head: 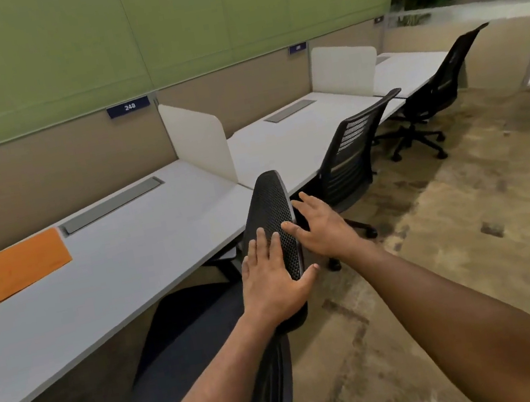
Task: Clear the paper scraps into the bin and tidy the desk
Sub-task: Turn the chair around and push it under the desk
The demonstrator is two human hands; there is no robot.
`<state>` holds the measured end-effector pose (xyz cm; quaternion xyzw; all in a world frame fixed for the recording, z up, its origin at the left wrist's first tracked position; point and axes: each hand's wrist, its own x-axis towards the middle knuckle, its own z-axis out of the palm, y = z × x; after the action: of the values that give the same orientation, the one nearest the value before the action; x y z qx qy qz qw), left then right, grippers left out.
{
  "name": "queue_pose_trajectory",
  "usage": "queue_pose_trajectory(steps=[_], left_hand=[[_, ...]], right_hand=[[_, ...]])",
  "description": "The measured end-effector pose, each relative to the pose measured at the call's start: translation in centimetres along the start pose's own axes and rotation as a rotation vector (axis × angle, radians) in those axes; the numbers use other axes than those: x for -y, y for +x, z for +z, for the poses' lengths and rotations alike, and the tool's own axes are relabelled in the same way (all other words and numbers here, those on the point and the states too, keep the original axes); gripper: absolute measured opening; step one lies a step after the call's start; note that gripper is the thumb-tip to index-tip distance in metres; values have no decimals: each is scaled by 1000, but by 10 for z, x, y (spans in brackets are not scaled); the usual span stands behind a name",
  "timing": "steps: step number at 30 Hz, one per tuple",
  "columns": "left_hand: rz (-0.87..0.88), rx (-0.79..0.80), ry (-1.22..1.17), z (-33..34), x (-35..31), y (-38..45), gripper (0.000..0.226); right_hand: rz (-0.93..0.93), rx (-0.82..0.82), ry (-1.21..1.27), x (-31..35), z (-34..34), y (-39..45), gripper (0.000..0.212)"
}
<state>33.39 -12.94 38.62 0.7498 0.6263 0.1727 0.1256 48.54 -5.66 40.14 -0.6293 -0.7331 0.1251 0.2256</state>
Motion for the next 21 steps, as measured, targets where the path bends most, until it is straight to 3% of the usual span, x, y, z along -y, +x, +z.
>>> queue_pose_trajectory(steps=[9, 11, 15, 21], left_hand=[[-610, 0, -53, 8, -36, 5, 104], [-662, 33, -58, 6, -35, 2, 98], [-659, 30, -13, 5, -46, -3, 64], [-694, -49, 156, 6, -63, -25, 56]], right_hand=[[-275, 338, -127, -23, 11, 87, 65], [-303, 333, -127, -20, 11, 94, 61], [-407, 331, -129, -24, 17, 96, 52], [-417, 296, -50, -28, 19, 76, 44]])
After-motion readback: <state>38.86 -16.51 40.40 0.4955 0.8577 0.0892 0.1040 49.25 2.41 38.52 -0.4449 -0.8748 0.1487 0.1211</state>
